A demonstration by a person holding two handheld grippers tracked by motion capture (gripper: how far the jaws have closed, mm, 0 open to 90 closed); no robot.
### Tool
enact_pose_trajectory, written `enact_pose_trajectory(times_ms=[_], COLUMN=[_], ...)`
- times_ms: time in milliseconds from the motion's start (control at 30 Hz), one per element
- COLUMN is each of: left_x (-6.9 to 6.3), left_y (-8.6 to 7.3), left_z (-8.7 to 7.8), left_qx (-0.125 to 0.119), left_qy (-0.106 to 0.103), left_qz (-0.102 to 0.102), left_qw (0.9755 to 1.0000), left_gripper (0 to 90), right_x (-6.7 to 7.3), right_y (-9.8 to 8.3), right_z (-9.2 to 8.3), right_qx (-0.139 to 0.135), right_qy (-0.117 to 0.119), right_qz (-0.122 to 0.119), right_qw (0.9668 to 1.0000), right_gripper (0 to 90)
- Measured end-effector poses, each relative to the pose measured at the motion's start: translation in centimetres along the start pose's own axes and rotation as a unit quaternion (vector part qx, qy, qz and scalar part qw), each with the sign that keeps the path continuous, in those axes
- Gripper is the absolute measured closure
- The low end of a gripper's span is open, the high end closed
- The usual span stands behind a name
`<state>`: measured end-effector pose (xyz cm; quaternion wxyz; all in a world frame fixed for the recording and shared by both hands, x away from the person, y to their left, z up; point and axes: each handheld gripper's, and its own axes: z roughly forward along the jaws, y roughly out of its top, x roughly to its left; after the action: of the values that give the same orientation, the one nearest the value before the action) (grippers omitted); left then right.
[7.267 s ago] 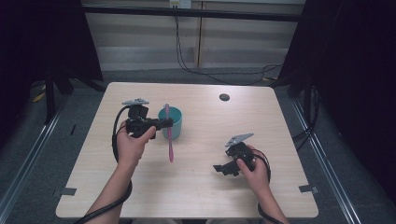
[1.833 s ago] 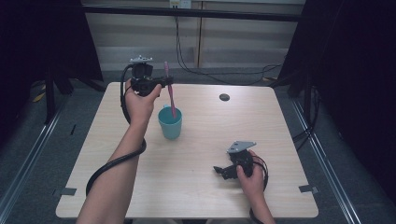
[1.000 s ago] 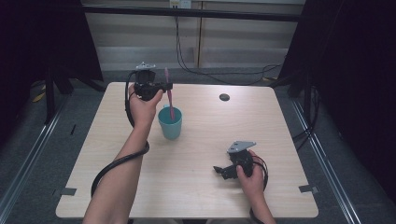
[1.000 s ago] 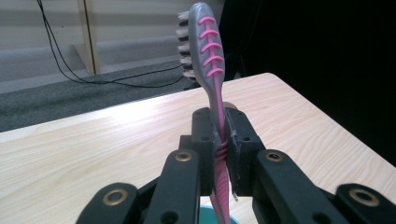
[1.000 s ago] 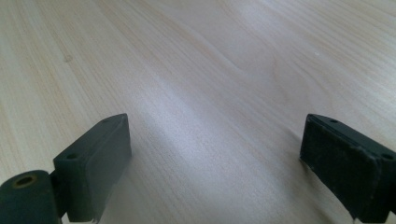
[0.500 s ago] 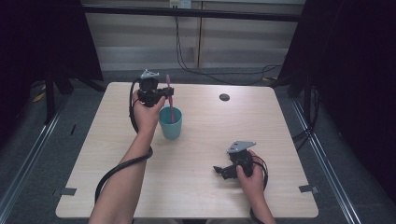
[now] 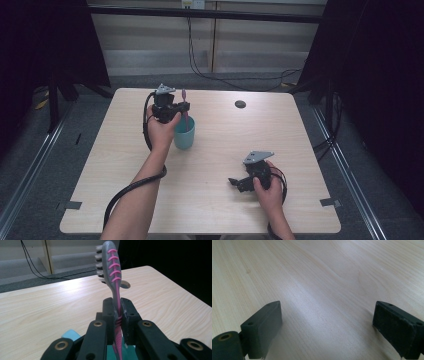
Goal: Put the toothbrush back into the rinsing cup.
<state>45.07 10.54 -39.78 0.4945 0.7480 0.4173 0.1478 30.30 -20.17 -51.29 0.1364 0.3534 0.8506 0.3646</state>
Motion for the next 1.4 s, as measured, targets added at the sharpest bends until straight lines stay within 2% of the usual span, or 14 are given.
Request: enact_pose_trajectory(times_ms=[200, 333, 667, 833, 867, 900, 933, 1000, 1133, 1200, 1400], left_x=[0.0, 0.0, 0.2, 0.2, 0.1, 0.1, 0.0, 0.1, 0.3, 0.5, 1.2], left_y=[-0.5, -0.9, -1.5, -1.6, -1.6, -1.6, -1.7, -2.0, -2.2, -2.4, -3.3], left_z=[0.1, 0.1, -0.1, -0.3, -0.4, -0.5, -0.5, -1.0, -1.6, -2.0, -2.9], left_qx=[0.003, 0.011, 0.018, 0.017, 0.016, 0.017, 0.02, 0.021, 0.014, 0.016, 0.022], left_qy=[0.002, 0.003, -0.001, 0.002, 0.0, -0.001, 0.001, 0.008, 0.007, 0.007, 0.008], left_qz=[-0.003, 0.005, 0.005, 0.003, 0.003, 0.004, 0.003, -0.005, -0.01, -0.017, -0.034], left_qw=[1.0, 0.9999, 0.9998, 0.9998, 0.9999, 0.9999, 0.9998, 0.9997, 0.9998, 0.9997, 0.9992], left_gripper=[83.2, 83.1, 81.5, 67.4, 67.4, 58.2, 58.2, 51.1, 45.7, 42.0, 38.6], right_x=[0.0, 0.0, 0.0, 0.0, 0.0, 0.0, 0.0, 0.1, 0.1, 0.1, 0.1], right_y=[0.0, 0.0, 0.0, 0.0, 0.1, 0.1, 0.1, 0.1, 0.1, 0.1, 0.1], right_z=[0.0, 0.0, 0.0, 0.0, 0.0, 0.1, 0.1, 0.1, 0.1, 0.1, 0.1], right_qx=[0.0, 0.001, 0.0, 0.0, 0.0, 0.001, 0.001, 0.001, 0.001, 0.0, 0.0], right_qy=[0.0, 0.0, -0.001, -0.002, -0.002, -0.002, -0.002, -0.003, -0.003, -0.003, -0.004], right_qz=[0.0, 0.0, -0.001, 0.0, 0.0, 0.0, 0.0, 0.0, 0.0, 0.0, -0.001], right_qw=[1.0, 1.0, 1.0, 1.0, 1.0, 1.0, 1.0, 1.0, 1.0, 1.0, 1.0], right_gripper=[8.0, 8.0, 8.0, 8.0, 8.0, 8.0, 8.0, 8.0, 8.0, 8.0, 7.9])
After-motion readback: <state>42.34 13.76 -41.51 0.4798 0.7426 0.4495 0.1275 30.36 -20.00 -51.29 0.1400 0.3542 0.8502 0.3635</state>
